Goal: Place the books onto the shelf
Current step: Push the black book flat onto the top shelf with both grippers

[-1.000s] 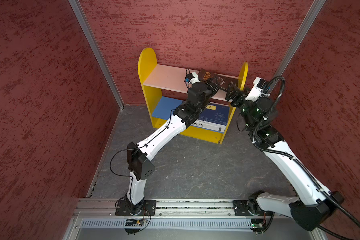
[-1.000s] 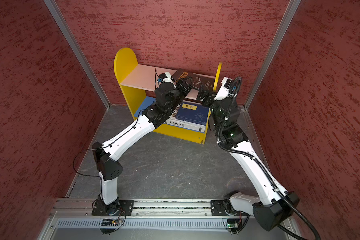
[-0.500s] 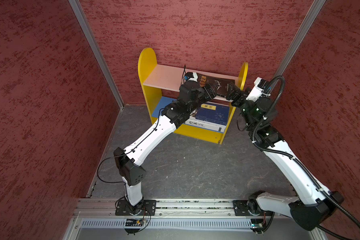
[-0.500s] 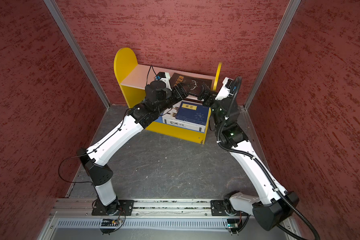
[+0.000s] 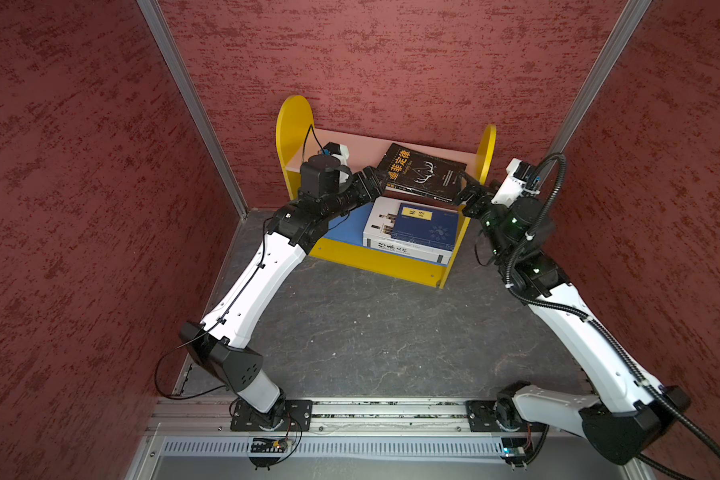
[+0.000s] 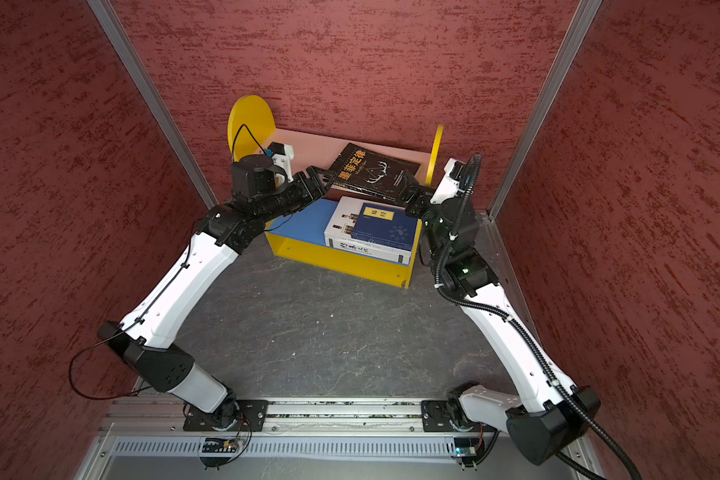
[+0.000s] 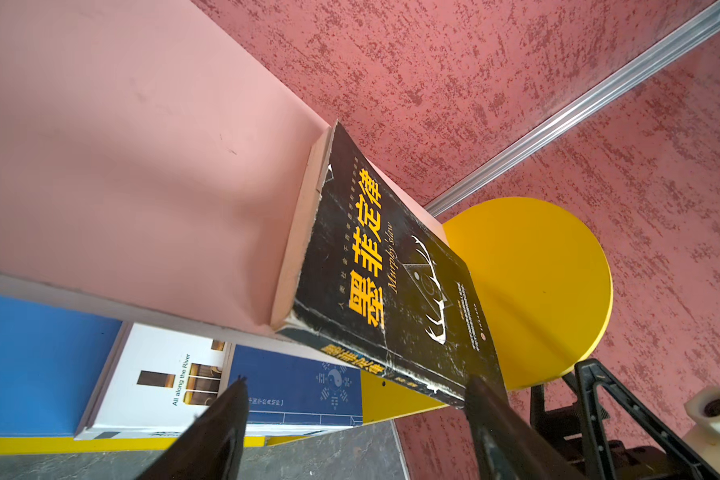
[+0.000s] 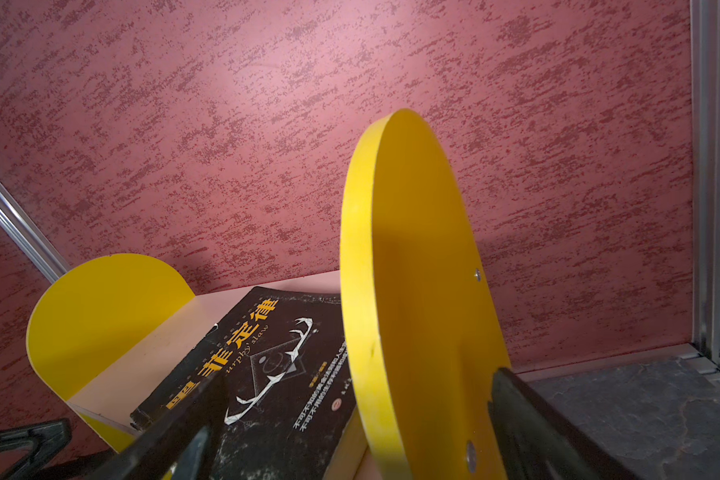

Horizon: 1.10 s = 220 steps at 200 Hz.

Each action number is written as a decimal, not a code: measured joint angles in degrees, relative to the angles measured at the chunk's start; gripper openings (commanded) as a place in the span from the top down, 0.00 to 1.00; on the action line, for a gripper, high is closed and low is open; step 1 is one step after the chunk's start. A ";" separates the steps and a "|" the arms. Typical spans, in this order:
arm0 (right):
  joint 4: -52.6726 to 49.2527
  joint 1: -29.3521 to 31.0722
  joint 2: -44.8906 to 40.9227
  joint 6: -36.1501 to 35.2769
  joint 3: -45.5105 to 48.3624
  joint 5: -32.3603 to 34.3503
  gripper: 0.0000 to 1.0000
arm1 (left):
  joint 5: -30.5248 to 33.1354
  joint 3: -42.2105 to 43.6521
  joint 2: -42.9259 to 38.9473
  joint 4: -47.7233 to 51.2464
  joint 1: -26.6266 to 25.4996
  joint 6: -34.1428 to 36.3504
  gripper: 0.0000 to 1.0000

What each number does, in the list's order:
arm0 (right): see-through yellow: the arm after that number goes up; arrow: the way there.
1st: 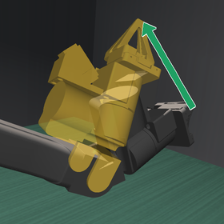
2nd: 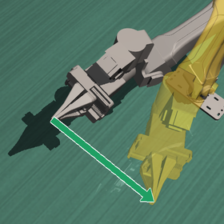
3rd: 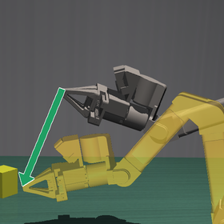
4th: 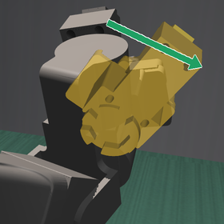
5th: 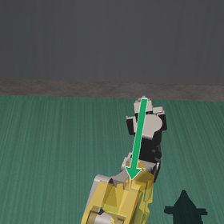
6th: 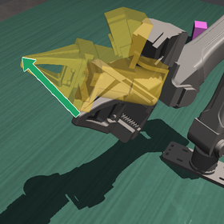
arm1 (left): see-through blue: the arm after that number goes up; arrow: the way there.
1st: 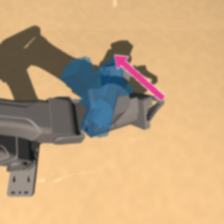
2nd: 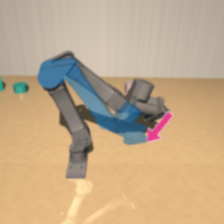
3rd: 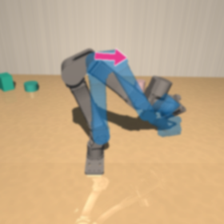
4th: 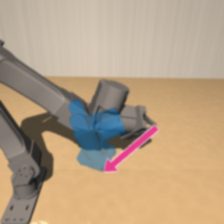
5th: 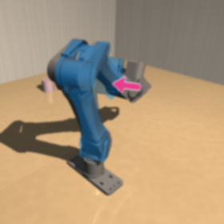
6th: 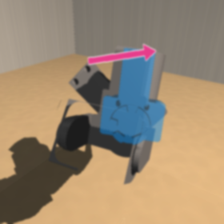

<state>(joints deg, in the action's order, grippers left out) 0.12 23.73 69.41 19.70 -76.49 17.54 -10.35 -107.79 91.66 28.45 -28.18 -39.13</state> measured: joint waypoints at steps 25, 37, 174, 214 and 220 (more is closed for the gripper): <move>-0.28 0.00 0.50 0.00 0.00 -0.66 0.01 | -4.28 -0.04 0.28 -0.98 2.45 3.15 0.18; -0.81 0.00 0.74 0.00 0.00 -0.90 0.01 | -5.27 -0.50 0.76 -1.55 3.50 4.50 0.17; -2.89 -0.04 0.70 -0.76 0.00 -5.66 0.01 | -9.90 -7.87 9.73 -6.62 1.27 11.39 0.18; -3.43 -0.33 -1.18 -3.48 0.00 -8.24 0.01 | -11.19 -10.05 11.45 -6.47 -0.22 11.28 0.18; -3.48 -0.35 -1.68 -3.87 0.09 -8.41 0.01 | -11.26 -10.54 11.82 -6.45 -0.39 11.15 0.18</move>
<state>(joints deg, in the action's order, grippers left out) -3.36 23.38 67.72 15.84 -76.40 9.13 -21.61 -118.32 103.48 22.00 -28.58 -27.99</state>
